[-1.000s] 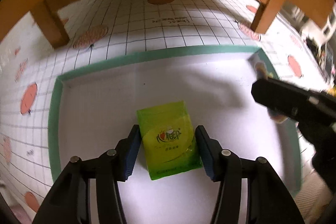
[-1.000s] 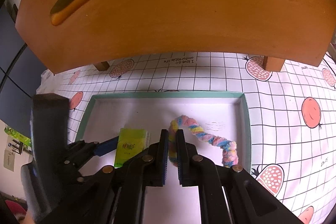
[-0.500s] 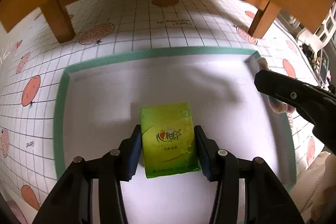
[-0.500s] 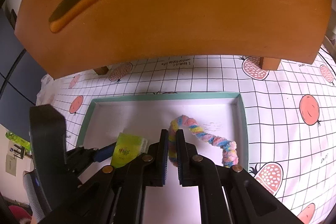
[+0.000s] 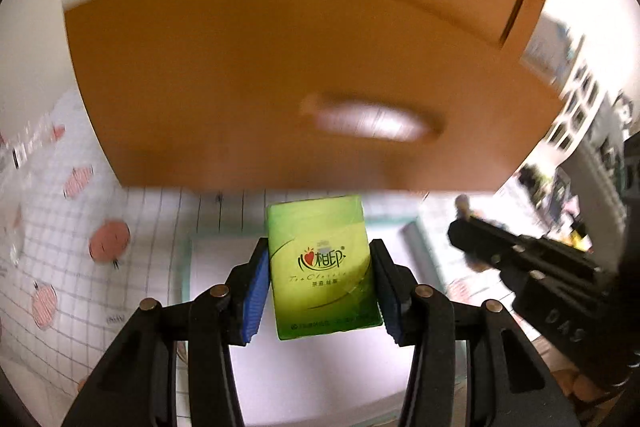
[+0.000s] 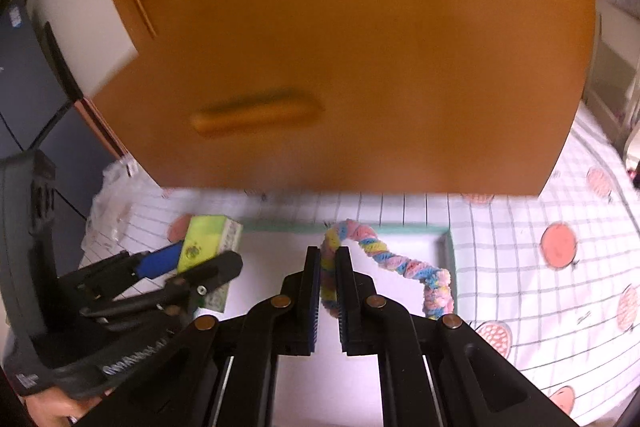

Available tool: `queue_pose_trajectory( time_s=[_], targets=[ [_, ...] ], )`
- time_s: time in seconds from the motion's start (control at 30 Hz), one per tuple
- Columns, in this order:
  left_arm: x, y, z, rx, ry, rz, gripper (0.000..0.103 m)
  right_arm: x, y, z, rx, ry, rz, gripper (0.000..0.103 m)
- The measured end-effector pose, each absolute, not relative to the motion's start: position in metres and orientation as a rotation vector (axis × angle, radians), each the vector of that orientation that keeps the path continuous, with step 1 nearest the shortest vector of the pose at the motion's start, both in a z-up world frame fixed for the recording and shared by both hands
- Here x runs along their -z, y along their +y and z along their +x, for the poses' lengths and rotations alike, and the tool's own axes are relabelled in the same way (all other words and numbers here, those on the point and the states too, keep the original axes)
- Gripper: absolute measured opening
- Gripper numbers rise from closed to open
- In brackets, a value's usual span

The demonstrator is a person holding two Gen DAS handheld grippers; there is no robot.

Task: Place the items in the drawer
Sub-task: 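Carry the tissue pack and hair tie up into the open drawer with both tools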

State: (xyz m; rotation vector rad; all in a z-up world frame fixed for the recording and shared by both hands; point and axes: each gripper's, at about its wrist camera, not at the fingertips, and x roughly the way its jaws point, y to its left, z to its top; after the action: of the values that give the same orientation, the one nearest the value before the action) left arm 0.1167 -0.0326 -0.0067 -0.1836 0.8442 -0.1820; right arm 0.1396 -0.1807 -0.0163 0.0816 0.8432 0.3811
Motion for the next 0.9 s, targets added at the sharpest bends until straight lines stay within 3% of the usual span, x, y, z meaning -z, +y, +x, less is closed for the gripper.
queue_pose_trajectory(
  time_s=[0.4, 0.9],
  targets=[
    [-0.106, -0.019, 0.107, 0.242, 0.575, -0.197, 0.050, -0.101, -0.169, 0.119, -0.424, 0.609, 0.046, 0.008],
    [-0.145, 0.026, 0.153, 0.192, 0.508, -0.213, 0.050, -0.154, -0.129, 0.167, -0.430, 0.562, -0.041, 0.008]
  ],
)
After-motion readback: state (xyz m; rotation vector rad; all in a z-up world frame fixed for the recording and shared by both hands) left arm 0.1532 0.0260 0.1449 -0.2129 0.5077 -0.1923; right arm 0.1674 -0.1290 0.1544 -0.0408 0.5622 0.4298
